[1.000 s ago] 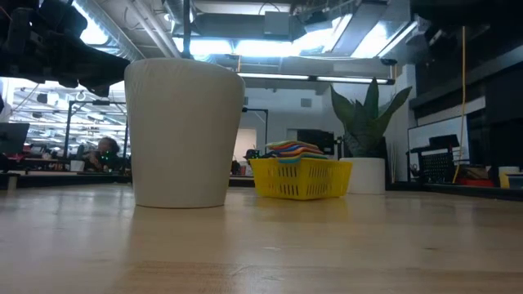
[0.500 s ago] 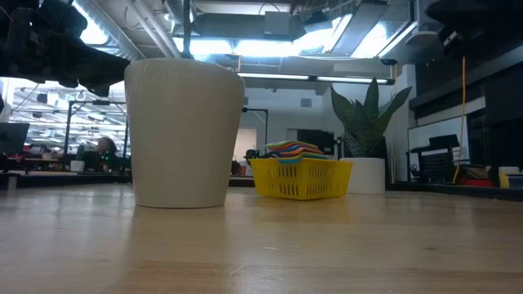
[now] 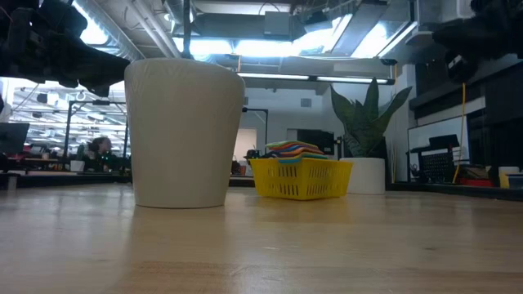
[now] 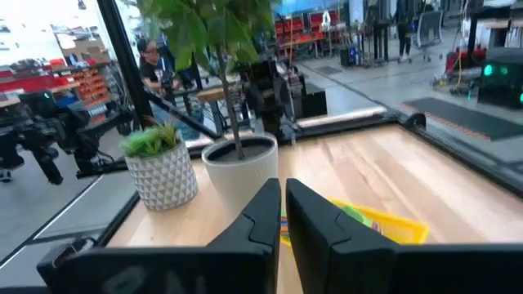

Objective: Nest measuring cups in basket
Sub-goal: Return to Home Position

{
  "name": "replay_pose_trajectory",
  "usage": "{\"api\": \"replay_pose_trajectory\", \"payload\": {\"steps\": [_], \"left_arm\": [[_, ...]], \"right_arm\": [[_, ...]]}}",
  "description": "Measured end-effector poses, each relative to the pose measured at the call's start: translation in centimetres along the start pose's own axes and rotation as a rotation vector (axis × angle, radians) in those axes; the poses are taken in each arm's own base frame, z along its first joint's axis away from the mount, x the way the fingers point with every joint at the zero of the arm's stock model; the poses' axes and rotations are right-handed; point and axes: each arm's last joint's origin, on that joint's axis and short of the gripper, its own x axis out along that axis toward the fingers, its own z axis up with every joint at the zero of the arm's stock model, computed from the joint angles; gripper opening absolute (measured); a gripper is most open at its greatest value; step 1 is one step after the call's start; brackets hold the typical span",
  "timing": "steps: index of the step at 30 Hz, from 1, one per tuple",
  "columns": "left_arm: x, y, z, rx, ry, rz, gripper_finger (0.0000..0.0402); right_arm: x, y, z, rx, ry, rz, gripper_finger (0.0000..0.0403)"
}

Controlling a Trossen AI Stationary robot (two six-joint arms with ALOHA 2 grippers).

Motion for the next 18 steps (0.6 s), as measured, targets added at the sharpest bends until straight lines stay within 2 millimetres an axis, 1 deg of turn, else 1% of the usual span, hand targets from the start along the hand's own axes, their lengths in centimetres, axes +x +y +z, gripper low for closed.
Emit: {"api": "replay_pose_trajectory", "payload": {"steps": [2, 9, 14, 18], "left_arm": [[0.0, 0.0, 0.0, 0.0, -0.001, 0.001, 0.0117], [0.0, 0.0, 0.0, 0.0, -0.001, 0.0, 0.0117], [0.0, 0.0, 0.0, 0.0, -0.001, -0.001, 0.0117], [0.0, 0.0, 0.0, 0.0, -0.002, -0.001, 0.0117]], "right_arm": [[0.3, -0.1, -0.6, 0.006, 0.018, -0.003, 0.0027], [1.1, -0.3, -1.7, -0.007, -0.049, 0.008, 0.0027], [1.9, -0.7, -3.4, -0.007, -0.081, 0.006, 0.0027], [2.5, -1.1, -5.2, -0.006, -0.094, -0.011, 0.0027]]}}
